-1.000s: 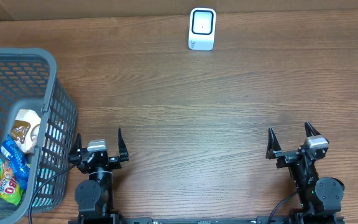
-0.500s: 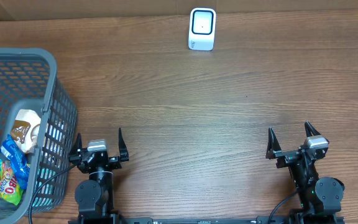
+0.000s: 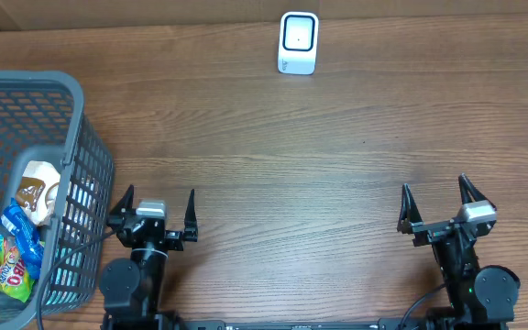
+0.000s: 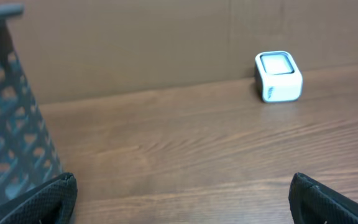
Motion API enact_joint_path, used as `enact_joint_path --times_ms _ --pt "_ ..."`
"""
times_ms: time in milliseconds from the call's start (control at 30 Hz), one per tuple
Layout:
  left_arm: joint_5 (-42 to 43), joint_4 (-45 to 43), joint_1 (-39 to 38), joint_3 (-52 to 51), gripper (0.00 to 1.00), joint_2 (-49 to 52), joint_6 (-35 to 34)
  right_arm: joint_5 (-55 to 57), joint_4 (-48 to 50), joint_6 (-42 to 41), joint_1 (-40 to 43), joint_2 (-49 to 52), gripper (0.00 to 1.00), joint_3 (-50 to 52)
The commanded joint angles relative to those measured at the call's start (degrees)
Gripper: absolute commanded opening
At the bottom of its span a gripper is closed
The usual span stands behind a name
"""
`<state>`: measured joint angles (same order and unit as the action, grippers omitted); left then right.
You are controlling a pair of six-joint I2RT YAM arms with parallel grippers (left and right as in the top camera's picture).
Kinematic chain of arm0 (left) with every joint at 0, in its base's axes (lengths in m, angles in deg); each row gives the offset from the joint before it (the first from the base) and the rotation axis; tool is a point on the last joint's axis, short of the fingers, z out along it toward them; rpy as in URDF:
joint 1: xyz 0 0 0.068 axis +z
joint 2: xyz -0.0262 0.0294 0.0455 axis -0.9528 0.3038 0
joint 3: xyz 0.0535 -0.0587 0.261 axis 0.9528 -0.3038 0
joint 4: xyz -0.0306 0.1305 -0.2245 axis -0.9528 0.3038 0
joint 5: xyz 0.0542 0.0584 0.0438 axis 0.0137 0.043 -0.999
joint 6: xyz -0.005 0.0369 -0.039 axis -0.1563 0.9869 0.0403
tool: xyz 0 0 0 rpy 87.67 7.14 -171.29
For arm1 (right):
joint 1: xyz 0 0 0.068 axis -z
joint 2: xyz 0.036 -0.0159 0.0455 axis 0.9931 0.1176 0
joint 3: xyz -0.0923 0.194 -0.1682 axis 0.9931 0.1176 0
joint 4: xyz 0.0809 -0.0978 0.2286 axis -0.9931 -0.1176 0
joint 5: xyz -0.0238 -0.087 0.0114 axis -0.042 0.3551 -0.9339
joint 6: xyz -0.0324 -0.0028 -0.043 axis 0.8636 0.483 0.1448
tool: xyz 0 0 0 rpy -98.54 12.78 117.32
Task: Scan the item barcode
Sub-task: 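Reach the left gripper into the basket and grasp the brown-white bread bag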
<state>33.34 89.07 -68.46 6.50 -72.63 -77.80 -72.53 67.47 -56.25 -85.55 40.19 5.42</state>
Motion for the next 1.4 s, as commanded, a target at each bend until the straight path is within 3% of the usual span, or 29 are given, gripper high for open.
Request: enact_joint_path --times_ms 0,167,367,567,767,867,933,1000,1200,1267,1367 --pt "6.4 0.1 0.3 6.9 1.00 5.1 1.5 0.4 -1.6 0.0 -0.2 -0.4 1.00 -5.2" --pt "9.9 2.3 0.3 17.3 1.00 14.9 1.4 0.4 -8.4 0.0 -0.2 0.7 1.00 -12.5" --pt "10.9 14.8 0.3 37.1 1.00 28.1 1.5 0.4 -16.8 0.0 -0.2 8.3 1.00 -24.0" --pt "11.0 27.4 0.3 56.4 1.00 37.6 0.7 -0.2 -25.0 0.1 -0.2 21.8 1.00 -38.6" --pt "10.8 45.5 0.3 80.0 1.00 52.0 -0.6 -4.0 -35.5 0.5 -0.2 38.6 1.00 -55.4" --pt "10.7 56.5 0.3 94.4 1.00 61.9 0.3 -4.4 -45.4 0.5 -0.2 49.3 1.00 -67.0" --pt "10.9 62.4 0.3 106.0 1.00 70.0 0.4 -3.4 -57.8 0.6 -0.2 59.4 1.00 -78.9" --pt "10.5 63.4 0.3 109.2 1.00 73.9 0.7 -2.7 -63.2 0.6 -0.2 65.5 1.00 -84.2" --pt "10.0 63.7 0.5 109.2 1.00 78.2 1.5 -5.2 -65.2 0.4 -0.2 73.0 1.00 -84.8" --pt "3.9 64.5 2.7 109.2 1.00 78.4 -5.5 -5.3 -65.3 0.4 -0.2 74.8 1.00 -84.8" --pt "-7.3 69.1 11.8 109.3 0.98 78.4 -22.1 -5.3 -65.2 0.4 -0.2 75.4 1.00 -84.8"
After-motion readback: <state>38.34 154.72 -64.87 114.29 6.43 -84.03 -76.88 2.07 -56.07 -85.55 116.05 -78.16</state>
